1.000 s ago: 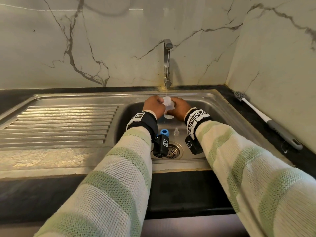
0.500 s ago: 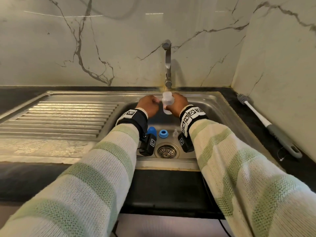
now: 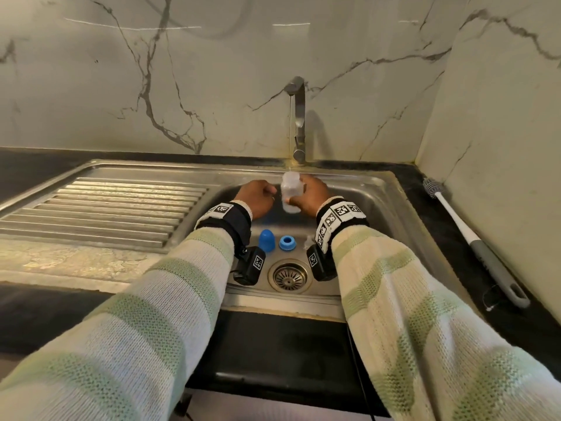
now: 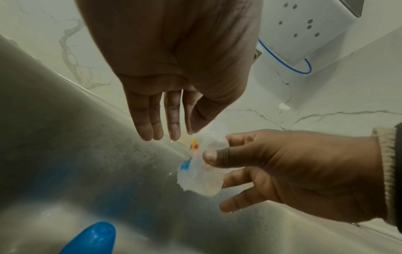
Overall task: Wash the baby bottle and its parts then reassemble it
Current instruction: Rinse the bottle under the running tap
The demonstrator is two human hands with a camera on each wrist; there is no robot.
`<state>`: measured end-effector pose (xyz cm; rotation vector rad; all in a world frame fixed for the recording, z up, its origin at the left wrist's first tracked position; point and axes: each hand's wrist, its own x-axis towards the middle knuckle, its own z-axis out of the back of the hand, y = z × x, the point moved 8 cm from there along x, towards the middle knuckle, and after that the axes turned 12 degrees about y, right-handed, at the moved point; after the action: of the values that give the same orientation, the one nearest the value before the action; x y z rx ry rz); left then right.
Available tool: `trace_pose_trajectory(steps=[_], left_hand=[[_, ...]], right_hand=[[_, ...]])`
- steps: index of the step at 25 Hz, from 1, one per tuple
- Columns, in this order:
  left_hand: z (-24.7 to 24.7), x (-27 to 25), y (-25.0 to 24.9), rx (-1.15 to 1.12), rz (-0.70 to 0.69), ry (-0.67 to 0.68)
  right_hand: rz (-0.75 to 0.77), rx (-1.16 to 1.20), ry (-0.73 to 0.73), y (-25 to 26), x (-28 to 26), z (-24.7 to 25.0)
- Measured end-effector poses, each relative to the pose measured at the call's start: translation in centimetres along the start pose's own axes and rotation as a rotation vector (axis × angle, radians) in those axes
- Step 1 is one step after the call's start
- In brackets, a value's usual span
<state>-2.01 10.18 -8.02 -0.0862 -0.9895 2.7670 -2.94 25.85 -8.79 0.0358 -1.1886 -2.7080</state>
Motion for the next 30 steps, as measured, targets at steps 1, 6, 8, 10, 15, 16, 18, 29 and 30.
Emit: trace_pose_trajectory(steps=[1, 6, 8, 10, 15, 16, 18, 29, 30], left_hand=[[0.0, -0.1, -0.1, 0.012, -0.001, 0.003], [0.3, -0.5, -0.9, 0.015, -0.026, -0.003], [0.4, -0.4, -1.2, 0.027, -0.046, -0.006], [0.1, -0.5, -1.5, 0.033, -0.054, 0.022], [0.2, -1.0, -2.2, 0.029, -0.079, 0.048], [0.3, -1.2, -2.2, 0.04, -0.079, 0.046], [0.4, -1.1, -2.0, 0.051, -0.073, 0.049], [-0.7, -0.1, -1.4, 0.139, -0.067, 0.151], [-1.0, 0.0, -1.3, 0.158, -0.063, 0.169]], right_hand=[[0.009, -0.006, 0.032, 0.0, -0.1, -0.2], [0.017, -0.003, 0.024, 0.4, -0.7, 0.1], [0.012, -0.037, 0.018, 0.7, -0.7, 0.1], [0.002, -0.047, 0.024, 0.7, -0.8, 0.1], [-0.022, -0.041, -0.044, 0.6, -1.6, 0.7], [-0.024, -0.039, -0.024, 0.6, -1.7, 0.4], [-0.036, -0.02, -0.042, 0.4, -1.5, 0.5], [-0.199, -0.355, 0.227, -0.7, -3.9, 1.0], [-0.237, -0.421, 0.294, -1.0, -4.7, 0.8]])
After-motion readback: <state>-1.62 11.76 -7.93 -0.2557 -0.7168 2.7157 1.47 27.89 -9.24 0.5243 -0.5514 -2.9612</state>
